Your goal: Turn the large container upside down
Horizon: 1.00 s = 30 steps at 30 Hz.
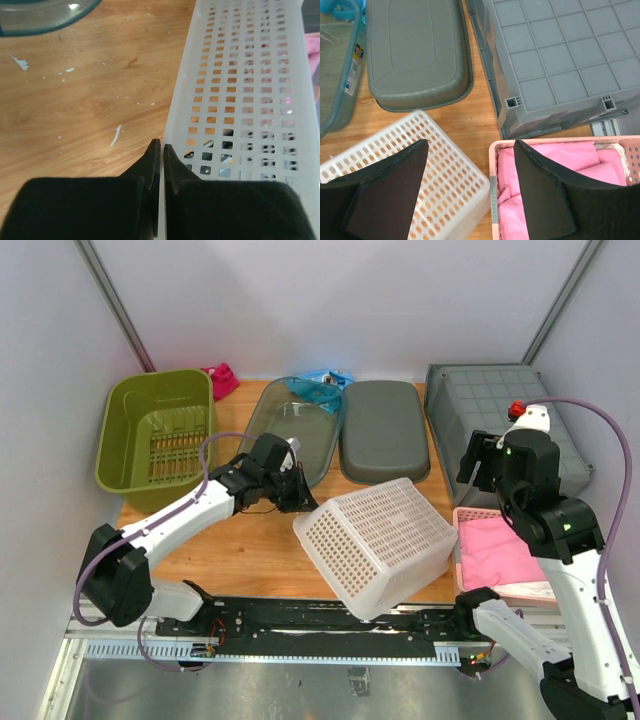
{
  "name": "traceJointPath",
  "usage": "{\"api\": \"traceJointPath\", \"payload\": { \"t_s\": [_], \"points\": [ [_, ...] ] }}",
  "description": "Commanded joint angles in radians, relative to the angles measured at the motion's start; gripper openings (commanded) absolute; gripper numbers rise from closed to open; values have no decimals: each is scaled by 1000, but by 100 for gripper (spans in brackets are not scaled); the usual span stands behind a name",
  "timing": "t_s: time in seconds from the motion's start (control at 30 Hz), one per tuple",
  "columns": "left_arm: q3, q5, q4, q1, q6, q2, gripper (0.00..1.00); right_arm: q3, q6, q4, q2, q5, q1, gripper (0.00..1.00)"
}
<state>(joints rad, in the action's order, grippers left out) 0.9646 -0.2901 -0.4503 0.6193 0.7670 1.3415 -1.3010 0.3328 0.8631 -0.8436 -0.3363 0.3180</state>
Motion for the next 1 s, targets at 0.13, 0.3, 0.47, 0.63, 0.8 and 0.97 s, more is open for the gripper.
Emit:
{"api": "traceJointPath", "payload": {
  "t_s": [0.13,0.3,0.47,0.63,0.8,0.97],
  "points": [
    [62,172,-69,-4,-127,50,11,55,8,-22,1,11,-13,71],
    [88,200,-104,-4,-165,61,38,77,9,-40,-20,19,-14,71],
    [140,260,-163,-4,-189,26,75,121,-19,-75,-54,78,-14,71],
    [142,209,-209,-3,-174,-103,84,129,-114,-80,-193,337,-14,73],
    [5,95,-264,24,-128,-268,87,109,-137,-85,-386,534,-13,72],
    [-135,48,-272,124,16,-405,87,59,-94,-136,-538,598,-3,72]
  ]
}}
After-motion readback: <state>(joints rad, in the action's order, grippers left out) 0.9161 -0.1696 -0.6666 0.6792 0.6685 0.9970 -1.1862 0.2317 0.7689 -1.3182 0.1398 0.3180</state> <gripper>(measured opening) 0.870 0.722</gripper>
